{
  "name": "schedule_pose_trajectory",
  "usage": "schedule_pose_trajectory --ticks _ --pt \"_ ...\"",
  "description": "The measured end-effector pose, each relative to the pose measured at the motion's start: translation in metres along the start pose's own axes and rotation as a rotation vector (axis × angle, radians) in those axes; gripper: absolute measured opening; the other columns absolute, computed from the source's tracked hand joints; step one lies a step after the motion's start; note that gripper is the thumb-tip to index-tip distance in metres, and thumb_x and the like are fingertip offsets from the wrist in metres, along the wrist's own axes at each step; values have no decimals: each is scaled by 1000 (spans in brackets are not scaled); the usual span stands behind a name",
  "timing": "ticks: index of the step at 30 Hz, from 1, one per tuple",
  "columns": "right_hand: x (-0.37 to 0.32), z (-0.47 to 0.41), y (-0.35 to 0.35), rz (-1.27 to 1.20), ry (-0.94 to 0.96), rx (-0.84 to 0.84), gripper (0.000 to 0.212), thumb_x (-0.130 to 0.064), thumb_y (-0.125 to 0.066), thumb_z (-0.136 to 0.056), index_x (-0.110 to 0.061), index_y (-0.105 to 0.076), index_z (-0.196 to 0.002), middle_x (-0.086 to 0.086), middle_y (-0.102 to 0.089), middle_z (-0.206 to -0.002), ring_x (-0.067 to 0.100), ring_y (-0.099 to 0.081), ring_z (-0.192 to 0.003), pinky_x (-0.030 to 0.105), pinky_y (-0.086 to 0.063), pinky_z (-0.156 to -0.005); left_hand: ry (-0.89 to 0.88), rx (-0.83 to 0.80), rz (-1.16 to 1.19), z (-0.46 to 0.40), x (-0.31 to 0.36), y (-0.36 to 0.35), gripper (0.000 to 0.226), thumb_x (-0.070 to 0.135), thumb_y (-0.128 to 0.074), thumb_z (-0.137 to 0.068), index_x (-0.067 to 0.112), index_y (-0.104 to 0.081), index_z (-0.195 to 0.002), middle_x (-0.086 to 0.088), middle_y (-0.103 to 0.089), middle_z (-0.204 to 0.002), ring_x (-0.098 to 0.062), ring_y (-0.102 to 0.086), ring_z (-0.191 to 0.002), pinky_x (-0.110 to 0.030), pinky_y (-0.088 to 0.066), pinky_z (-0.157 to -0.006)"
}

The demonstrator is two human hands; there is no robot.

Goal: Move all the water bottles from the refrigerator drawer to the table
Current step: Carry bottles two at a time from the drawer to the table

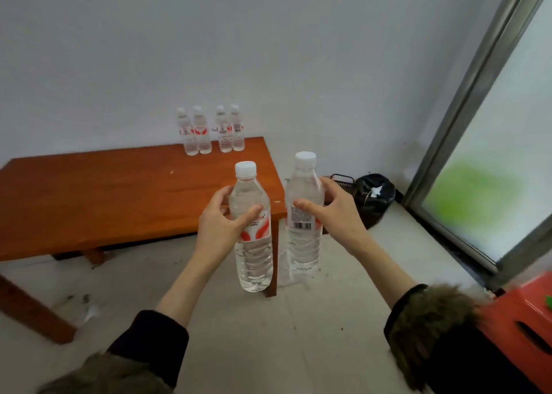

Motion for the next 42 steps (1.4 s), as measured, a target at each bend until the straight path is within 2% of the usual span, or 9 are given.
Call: schedule_pose_trajectory --ticks 4,7,11,17,27,32,34,37,42 --pt "7 -59 -48 24 -3 -47 60 -34 -76 -71 -16 -53 -124 -4 -61 -114 12 -58 -105 33 -49 -93 44 31 -37 -56 -36 29 69 32 -74 -72 21 -43 -133 1 -55 -130 -14 -56 -113 -38 -50 -94" --pt "15 -109 -83 24 3 -101 58 -27 -76 -72 -16 -51 -124 -5 -60 -111 12 -57 -103 31 -49 -92 78 61 -60 -101 -60 42 72 31 -76 -71 22 -42 -133 1 -54 -132 -14 -55 -115 -36 -50 -94" --pt "33 -186 -130 50 4 -178 63 -28 -75 -74 -21 -45 -129 -7 -56 -115 13 -55 -108 33 -48 -94 126 108 -108 -172 -91 59 75 30 -77 -69 22 -41 -134 1 -51 -135 -11 -51 -113 -33 -48 -93" --pt "47 -300 -195 137 5 -298 69 -29 -76 -73 -20 -41 -131 -3 -54 -126 15 -52 -114 29 -44 -93 202 168 -207 -285 -130 85 77 29 -78 -70 21 -39 -135 -1 -48 -138 -19 -50 -121 -35 -45 -95" --pt "76 -449 -302 216 -61 -447 73 -32 -79 -68 -22 -43 -130 -9 -54 -115 7 -51 -101 19 -42 -80 290 105 -290 -434 -203 126 76 35 -73 -75 21 -35 -140 0 -47 -140 -18 -49 -123 -34 -42 -97" --pt "96 -510 -359 326 -63 -443 92 -63 -71 -53 -29 -39 -133 -4 -55 -128 20 -52 -117 45 -48 -95 303 30 -304 -512 -246 138 76 32 -71 -77 20 -31 -141 -2 -44 -143 -21 -45 -128 -40 -39 -103" --pt "98 -531 -376 334 -71 -437 89 -55 -73 -60 -24 -38 -135 -1 -55 -130 21 -52 -119 45 -47 -98 313 -3 -306 -540 -261 141 77 32 -70 -78 21 -29 -142 -1 -43 -144 -22 -44 -130 -42 -39 -104" --pt "106 -559 -396 305 -113 -433 80 -39 -77 -68 -19 -39 -135 1 -54 -131 19 -52 -118 34 -44 -97 319 -46 -296 -575 -280 142 78 29 -70 -78 21 -28 -143 -1 -42 -144 -22 -43 -131 -42 -37 -104" --pt "121 -596 -422 252 -139 -427 78 -31 -79 -70 -21 -39 -137 -2 -53 -134 12 -50 -118 29 -40 -99 329 -88 -243 -616 -303 138 78 25 -71 -79 22 -26 -143 0 -40 -146 -25 -46 -128 -45 -37 -104"
Point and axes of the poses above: each hand's wrist, its own z-axis away from the middle knuckle, its own y-axis out of the back of the hand, x = y × z, the point moved 8 cm from there along -z, towards the middle knuckle
